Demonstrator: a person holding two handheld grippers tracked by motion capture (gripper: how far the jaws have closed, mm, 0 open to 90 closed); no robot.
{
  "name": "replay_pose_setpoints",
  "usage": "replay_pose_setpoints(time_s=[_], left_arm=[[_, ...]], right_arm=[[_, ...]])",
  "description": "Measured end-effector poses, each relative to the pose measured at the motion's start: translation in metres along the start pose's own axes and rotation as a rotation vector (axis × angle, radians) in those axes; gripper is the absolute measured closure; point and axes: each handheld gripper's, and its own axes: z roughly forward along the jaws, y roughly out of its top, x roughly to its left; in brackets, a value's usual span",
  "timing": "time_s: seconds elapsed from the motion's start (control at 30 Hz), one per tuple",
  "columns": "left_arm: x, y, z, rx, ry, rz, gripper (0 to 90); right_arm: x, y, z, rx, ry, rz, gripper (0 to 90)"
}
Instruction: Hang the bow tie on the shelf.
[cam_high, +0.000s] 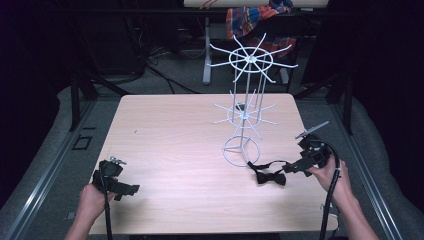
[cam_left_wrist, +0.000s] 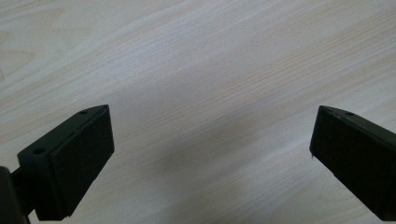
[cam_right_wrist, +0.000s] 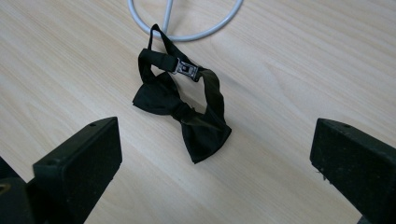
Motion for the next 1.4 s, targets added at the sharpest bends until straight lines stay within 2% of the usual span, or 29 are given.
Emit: replay_pose_setpoints(time_s=[0.43, 0.57, 0.6, 0.63, 0.67, 0.73, 0.77, 0.83, 0.97, 1.03, 1.23, 1.27, 1.3, 1.33, 1.4], left_arm=[[0.001, 0.0, 0.0, 0.005, -0.001, 0.0, 0.0], [0.001, 0.0, 0.001, 0.005, 0.0, 0.0, 0.0], [0.001, 0.0, 0.001, 0.005, -0.001, 0.001, 0.0], [0.0, 0.0, 0.001, 0.004, -0.001, 0.001, 0.0], [0.0, 0.0, 0.001, 0.005, -0.001, 0.002, 0.0], [0.0, 0.0, 0.001, 0.005, -0.001, 0.001, 0.0], [0.0, 0.0, 0.001, 0.006, -0.001, 0.001, 0.0], [0.0, 0.0, 0.001, 0.007, -0.002, 0.003, 0.0], [0.0, 0.0, 0.001, 0.011, -0.006, 0.005, 0.0], [0.0, 0.0, 0.001, 0.011, -0.007, 0.008, 0.0], [-0.001, 0.0, 0.002, 0.013, -0.011, 0.01, 0.0], [-0.001, 0.0, 0.002, 0.013, -0.011, 0.008, 0.0], [0.0, 0.0, 0.002, 0.014, -0.01, 0.011, 0.0], [0.0, 0.0, 0.002, 0.014, -0.01, 0.011, 0.0], [0.0, 0.0, 0.001, 0.015, -0.011, 0.012, 0.0]], right_arm=[[-0.001, 0.021, 0.021, 0.01, -0.015, -0.025, 0.5], [-0.002, 0.025, 0.024, 0.022, -0.028, -0.045, 3.5], [0.0, 0.025, 0.026, 0.02, -0.016, -0.025, 6.3], [-0.002, 0.026, 0.027, 0.018, -0.024, -0.058, 10.6], [-0.001, 0.027, 0.029, 0.018, -0.013, -0.06, 15.6], [0.0, 0.029, 0.033, 0.025, -0.02, -0.079, 24.9], [0.0, 0.029, 0.033, 0.025, -0.02, -0.079, 24.9], [0.001, 0.031, 0.035, 0.016, -0.029, -0.094, 30.9], [0.005, 0.034, 0.042, 0.04, -0.054, -0.109, 41.0], [0.005, 0.034, 0.043, 0.046, -0.06, -0.12, 43.0], [0.008, 0.033, 0.05, 0.063, -0.085, -0.116, 52.8], [0.009, 0.033, 0.052, 0.07, -0.095, -0.123, 55.7], [0.01, 0.033, 0.054, 0.086, -0.106, -0.138, 62.7], [0.01, 0.033, 0.054, 0.086, -0.106, -0.138, 62.7], [0.011, 0.033, 0.055, 0.092, -0.111, -0.148, 71.6]])
